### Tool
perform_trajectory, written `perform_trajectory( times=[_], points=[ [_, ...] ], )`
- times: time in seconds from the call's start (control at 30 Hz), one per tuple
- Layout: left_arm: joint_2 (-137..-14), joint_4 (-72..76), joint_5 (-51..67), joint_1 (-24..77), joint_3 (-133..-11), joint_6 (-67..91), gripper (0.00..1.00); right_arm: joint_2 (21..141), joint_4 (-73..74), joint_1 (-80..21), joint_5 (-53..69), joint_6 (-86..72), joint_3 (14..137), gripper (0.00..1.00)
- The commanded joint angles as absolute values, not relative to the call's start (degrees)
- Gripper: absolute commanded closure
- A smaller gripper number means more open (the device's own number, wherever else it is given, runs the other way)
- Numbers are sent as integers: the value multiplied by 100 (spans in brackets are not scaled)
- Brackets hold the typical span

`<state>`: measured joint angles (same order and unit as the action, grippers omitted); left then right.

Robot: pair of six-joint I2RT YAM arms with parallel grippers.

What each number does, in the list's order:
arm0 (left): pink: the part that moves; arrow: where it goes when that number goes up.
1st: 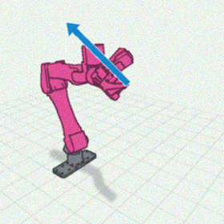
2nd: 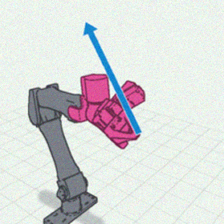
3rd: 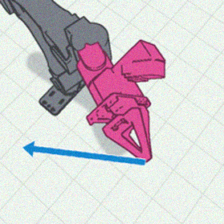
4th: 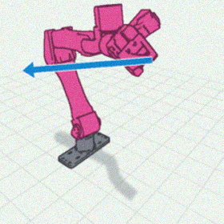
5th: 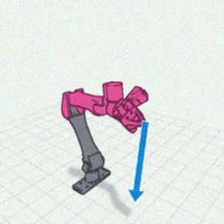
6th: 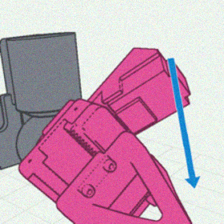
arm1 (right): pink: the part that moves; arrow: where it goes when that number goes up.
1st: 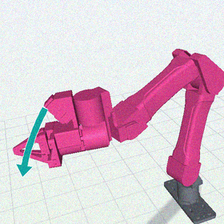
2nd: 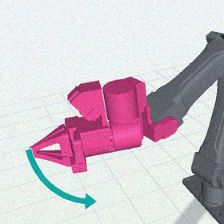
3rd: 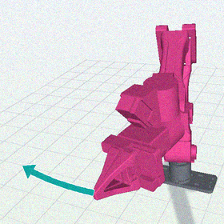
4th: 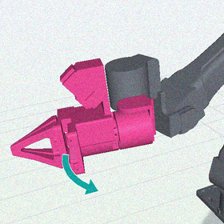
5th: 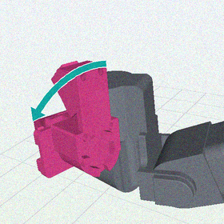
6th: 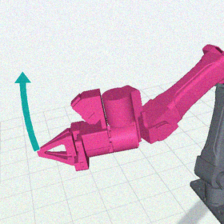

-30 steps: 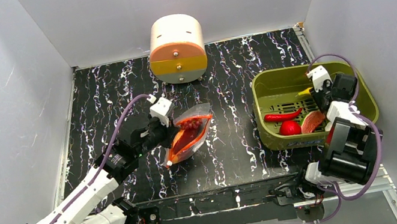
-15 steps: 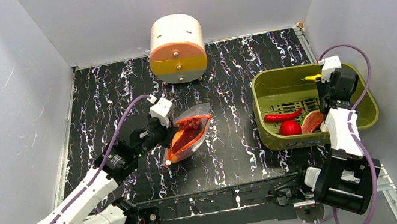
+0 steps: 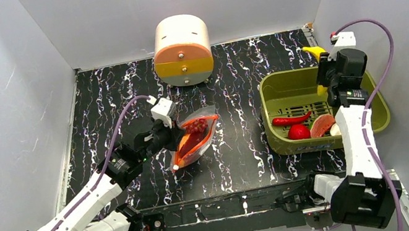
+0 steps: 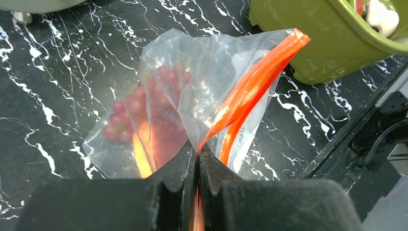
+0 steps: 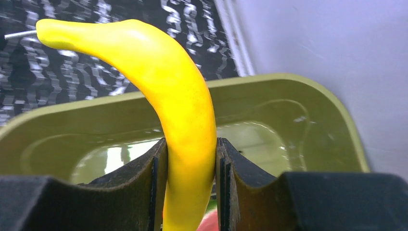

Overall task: Place the food in the zip-top bag and seal the zipper
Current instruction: Pick up the fake fruit from the bin.

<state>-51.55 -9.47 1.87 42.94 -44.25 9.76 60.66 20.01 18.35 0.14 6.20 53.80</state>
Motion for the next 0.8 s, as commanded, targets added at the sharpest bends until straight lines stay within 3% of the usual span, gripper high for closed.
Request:
perform_trajectory(
  times=[0.0,0.37,0.53,0.77],
  points=[
    [-5118,-834,177,4313,-4677,1684,99,5743,2202,1645,890,-198,5843,97],
    [-5056,-513,-224,4315,-4611,2923,100,5565,2886,896,1906,-2296,6104,100],
    [-4961,-87,-544,4315,-4448,2994,100,5371,2433,575,2789,-3509,5697,100],
    [-5013,515,-1020,4316,-4269,2446,100,5049,2191,62,2771,-3846,5502,100]
  ],
)
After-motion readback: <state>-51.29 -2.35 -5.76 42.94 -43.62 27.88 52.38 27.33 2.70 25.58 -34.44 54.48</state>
